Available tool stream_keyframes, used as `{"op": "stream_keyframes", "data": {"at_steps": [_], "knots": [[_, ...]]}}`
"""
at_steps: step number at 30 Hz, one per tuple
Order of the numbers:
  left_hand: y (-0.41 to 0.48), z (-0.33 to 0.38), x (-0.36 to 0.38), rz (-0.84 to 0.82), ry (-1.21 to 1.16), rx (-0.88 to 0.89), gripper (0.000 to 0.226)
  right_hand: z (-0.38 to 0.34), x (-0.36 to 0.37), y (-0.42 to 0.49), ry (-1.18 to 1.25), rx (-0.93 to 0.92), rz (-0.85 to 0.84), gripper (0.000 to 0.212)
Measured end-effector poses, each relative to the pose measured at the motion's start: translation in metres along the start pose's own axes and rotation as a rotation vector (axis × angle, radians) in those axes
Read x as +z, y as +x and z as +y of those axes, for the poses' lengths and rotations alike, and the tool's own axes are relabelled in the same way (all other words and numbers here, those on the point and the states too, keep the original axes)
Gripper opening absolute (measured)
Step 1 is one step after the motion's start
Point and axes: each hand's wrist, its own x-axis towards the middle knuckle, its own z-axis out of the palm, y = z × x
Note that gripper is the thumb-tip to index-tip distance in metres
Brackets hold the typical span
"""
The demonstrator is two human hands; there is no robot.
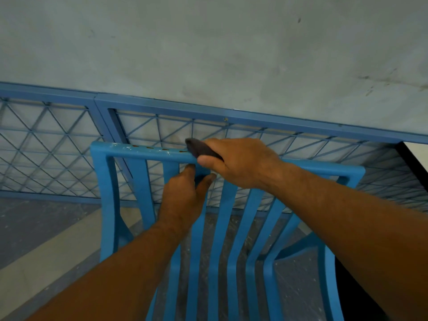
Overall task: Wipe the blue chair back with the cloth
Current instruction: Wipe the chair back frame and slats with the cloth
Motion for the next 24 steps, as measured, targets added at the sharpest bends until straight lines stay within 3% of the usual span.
{"op": "stream_keyframes", "data": {"at_steps": [3, 7, 10, 15, 20, 24], "knots": [[-0.001, -0.001, 0.001, 0.001, 0.006, -0.005, 0.032, -0.008, 0.004, 0.007, 0.004, 0.136, 0.069, 0.046], [0.000, 0.000, 0.000, -0.001, 0.000, 0.005, 0.033, -0.015, 0.012, -0.006, -0.011, 0.134, 0.259, 0.040], [0.002, 0.001, -0.003, -0.021, 0.011, -0.005, 0.034, -0.002, 0.010, -0.019, 0.095, 0.054, 0.184, 0.035], [0.000, 0.002, -0.010, -0.045, 0.080, 0.010, 0.035, 0.005, 0.004, -0.026, 0.170, -0.013, 0.073, 0.045], [-0.021, -0.024, -0.043, 0.007, 0.221, 0.074, 0.033, -0.001, -0.001, -0.017, 0.113, 0.053, 0.022, 0.034], [-0.019, -0.050, -0.063, 0.122, 0.226, -0.065, 0.035, -0.017, -0.002, 0.001, 0.045, 0.208, 0.032, 0.047]]}}
